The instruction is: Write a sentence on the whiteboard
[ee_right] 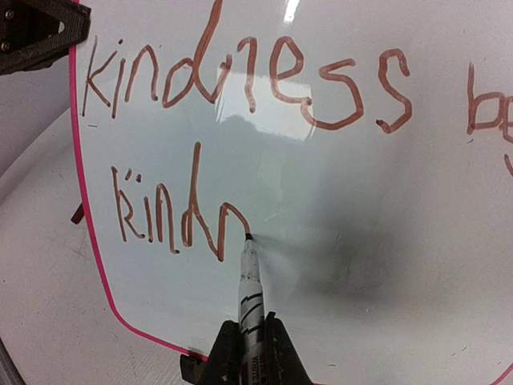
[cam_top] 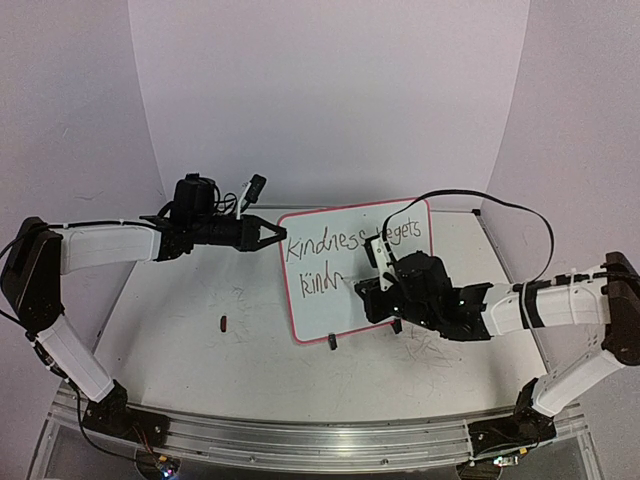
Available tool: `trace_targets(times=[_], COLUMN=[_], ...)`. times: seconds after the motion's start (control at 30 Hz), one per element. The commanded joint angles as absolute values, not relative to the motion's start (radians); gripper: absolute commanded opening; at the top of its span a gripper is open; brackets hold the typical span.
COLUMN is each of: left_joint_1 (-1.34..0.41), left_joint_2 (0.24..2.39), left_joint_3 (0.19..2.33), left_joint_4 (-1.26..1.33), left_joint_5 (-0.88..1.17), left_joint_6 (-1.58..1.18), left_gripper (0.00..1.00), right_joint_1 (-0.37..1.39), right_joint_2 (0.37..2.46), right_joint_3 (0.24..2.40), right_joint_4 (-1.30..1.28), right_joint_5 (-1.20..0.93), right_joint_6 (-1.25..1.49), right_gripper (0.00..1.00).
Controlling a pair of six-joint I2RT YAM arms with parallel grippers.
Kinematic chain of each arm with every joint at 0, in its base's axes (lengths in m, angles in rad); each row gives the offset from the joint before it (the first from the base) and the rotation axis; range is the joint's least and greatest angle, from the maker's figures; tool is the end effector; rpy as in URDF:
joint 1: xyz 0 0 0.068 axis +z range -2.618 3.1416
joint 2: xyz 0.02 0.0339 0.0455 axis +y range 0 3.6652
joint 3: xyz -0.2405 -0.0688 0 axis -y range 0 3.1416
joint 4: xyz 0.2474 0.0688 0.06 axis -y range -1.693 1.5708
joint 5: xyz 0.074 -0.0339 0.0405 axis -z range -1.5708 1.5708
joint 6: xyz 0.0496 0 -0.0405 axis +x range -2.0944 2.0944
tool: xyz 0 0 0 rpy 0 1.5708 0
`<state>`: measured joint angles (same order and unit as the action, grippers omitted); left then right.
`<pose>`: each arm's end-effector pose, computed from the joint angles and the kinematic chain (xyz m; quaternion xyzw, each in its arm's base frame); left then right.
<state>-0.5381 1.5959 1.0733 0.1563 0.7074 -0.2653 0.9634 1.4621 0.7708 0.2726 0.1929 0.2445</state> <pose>0.3052 -0.2197 0.2424 0.2995 0.7392 -0.4705 0.3775 0.1989 0.2695 0.1912 -0.2445 0.7998 0.2414 0.4921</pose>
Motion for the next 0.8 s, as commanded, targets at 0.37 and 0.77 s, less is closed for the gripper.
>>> trace_targets(times=[0.37, 0.77], left_joint_1=[-0.551, -0.550], left_joint_2=[1.585, 1.586], left_joint_3=[1.102, 1.102], left_joint_4=[0.140, 0.141], left_joint_5=[0.692, 0.692], left_joint_6=[-0.215, -0.215], left_gripper=[0.00, 0.00], right_joint_1=[0.959, 0.952], right_joint_2=[1.414, 1.421], right_joint_3=[0.737, 0.768], right_joint_4=[0.250, 0.277], right_joint_5=[0.187, 0.186], right_joint_6=[0.284, 0.278], right_gripper=[0.00, 0.00])
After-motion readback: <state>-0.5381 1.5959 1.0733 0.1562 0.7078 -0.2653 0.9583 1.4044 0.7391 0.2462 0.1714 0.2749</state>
